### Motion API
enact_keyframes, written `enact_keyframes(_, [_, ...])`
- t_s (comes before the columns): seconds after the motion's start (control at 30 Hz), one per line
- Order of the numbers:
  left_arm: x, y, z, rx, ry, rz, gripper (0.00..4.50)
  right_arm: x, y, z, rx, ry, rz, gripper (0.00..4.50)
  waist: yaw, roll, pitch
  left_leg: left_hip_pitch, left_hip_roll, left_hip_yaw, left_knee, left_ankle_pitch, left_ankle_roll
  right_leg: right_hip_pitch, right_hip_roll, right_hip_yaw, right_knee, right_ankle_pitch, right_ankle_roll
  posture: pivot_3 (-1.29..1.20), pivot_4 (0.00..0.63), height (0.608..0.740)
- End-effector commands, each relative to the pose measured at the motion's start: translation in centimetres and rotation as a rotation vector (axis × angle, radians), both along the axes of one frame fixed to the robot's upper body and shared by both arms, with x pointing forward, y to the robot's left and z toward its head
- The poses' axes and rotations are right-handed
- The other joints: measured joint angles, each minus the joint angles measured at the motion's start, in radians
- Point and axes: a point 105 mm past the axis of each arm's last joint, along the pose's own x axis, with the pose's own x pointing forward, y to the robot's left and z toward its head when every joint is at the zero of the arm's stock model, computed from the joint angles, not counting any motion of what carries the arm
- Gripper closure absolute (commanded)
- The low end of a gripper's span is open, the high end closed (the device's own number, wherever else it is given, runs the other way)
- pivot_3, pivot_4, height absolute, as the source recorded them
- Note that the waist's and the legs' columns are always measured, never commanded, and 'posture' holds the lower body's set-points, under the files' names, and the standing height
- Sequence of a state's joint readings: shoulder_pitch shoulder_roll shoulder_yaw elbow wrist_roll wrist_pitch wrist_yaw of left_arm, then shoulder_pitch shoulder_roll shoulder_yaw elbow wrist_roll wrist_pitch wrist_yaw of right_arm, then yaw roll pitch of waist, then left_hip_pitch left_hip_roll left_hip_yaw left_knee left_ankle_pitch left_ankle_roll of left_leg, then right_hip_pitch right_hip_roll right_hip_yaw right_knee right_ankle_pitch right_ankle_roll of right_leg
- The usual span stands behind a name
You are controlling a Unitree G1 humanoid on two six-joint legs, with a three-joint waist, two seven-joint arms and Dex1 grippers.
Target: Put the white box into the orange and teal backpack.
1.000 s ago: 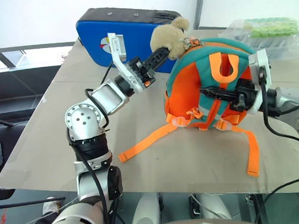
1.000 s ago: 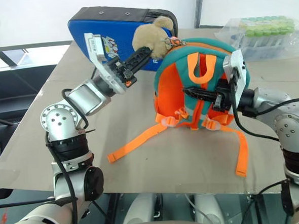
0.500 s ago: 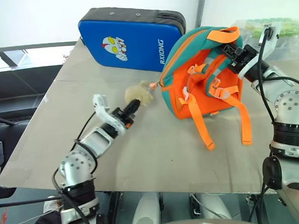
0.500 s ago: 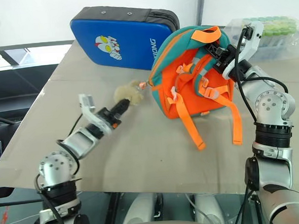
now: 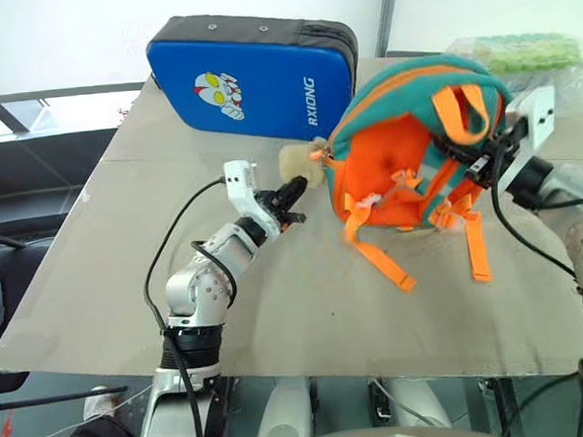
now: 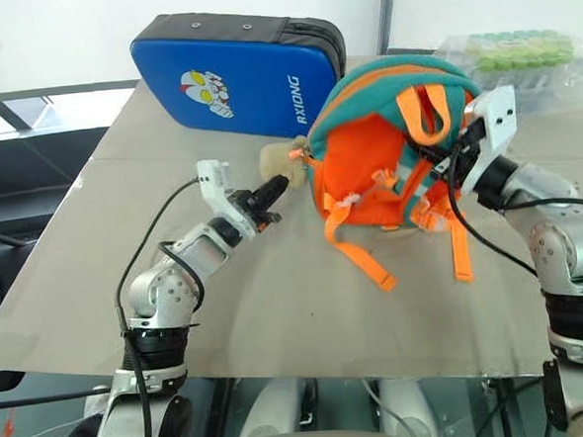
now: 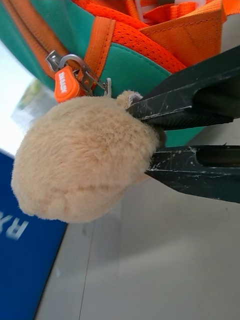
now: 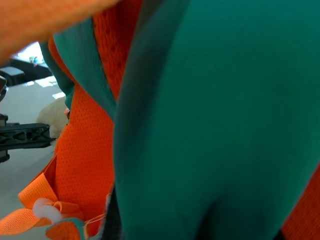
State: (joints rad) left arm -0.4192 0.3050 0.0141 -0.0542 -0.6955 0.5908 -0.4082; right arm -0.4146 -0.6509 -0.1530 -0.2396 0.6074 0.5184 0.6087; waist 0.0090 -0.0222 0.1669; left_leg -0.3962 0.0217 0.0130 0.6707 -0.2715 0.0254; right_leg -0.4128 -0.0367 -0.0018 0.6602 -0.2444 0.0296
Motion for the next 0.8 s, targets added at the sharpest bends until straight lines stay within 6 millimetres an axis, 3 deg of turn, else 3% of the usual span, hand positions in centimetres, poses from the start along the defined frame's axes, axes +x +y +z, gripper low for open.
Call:
enact_keyframes(0.03, [-0.9,0.1,-0.2,0.067,-0.047,-0.080,3.28,-1.6,-0.7,0.9,-0.066,-0.061,0.019,2.17,0.002,0.000,0.000,0.000,0.000,0.000,0.000,0.000,0.000,0.000,0.000,0.000,0.000,0.000,0.000,0.00,0.150,0.740])
enact_keyframes(0.2, [-2.4,2.4,-0.6,0.146,-0.075,-0.098,0.92,-4.6,-1.9,0.3,-0.109,0.009,0.087,0.00,0.004,0.000,0.000,0.000,0.001,-0.001,0.000,0.000,0.000,0.000,0.000,0.000,-0.001,0.000,0.000,0.00,0.150,0.740])
enact_keyframes(0.27, [-3.3,3.4,-0.7,0.195,-0.105,-0.109,0.03,-6.0,-2.3,-0.5,-0.147,0.068,0.121,0.00,0.003,0.000,0.000,0.000,0.001,-0.001,0.000,0.000,0.000,0.000,0.000,0.000,-0.001,0.000,0.000,0.00,0.150,0.740])
enact_keyframes(0.4, [-6.0,5.5,-1.3,0.348,-0.181,-0.142,0.03,-8.8,-4.9,-1.8,-0.170,0.145,0.111,0.00,0.004,0.000,0.000,-0.001,0.002,-0.002,-0.001,0.000,0.000,0.000,-0.001,0.001,-0.002,0.000,0.000,0.00,0.150,0.740])
enact_keyframes(0.6, [-9.3,8.0,-1.7,0.366,-0.169,-0.103,0.03,-10.8,-10.0,-5.4,-0.229,0.240,-0.047,0.00,0.005,0.000,0.000,0.002,0.002,-0.001,-0.001,0.000,0.000,0.003,-0.001,0.002,-0.003,-0.001,0.000,0.00,0.150,0.740])
enact_keyframes(0.8, [-11.4,9.8,-2.4,0.379,-0.112,-0.056,0.03,-12.0,-13.7,-9.3,-0.327,0.316,-0.145,0.00,0.004,0.001,0.000,0.004,0.002,0.001,-0.001,0.000,0.000,0.003,0.000,0.004,-0.003,-0.001,-0.001,0.00,0.150,0.740])
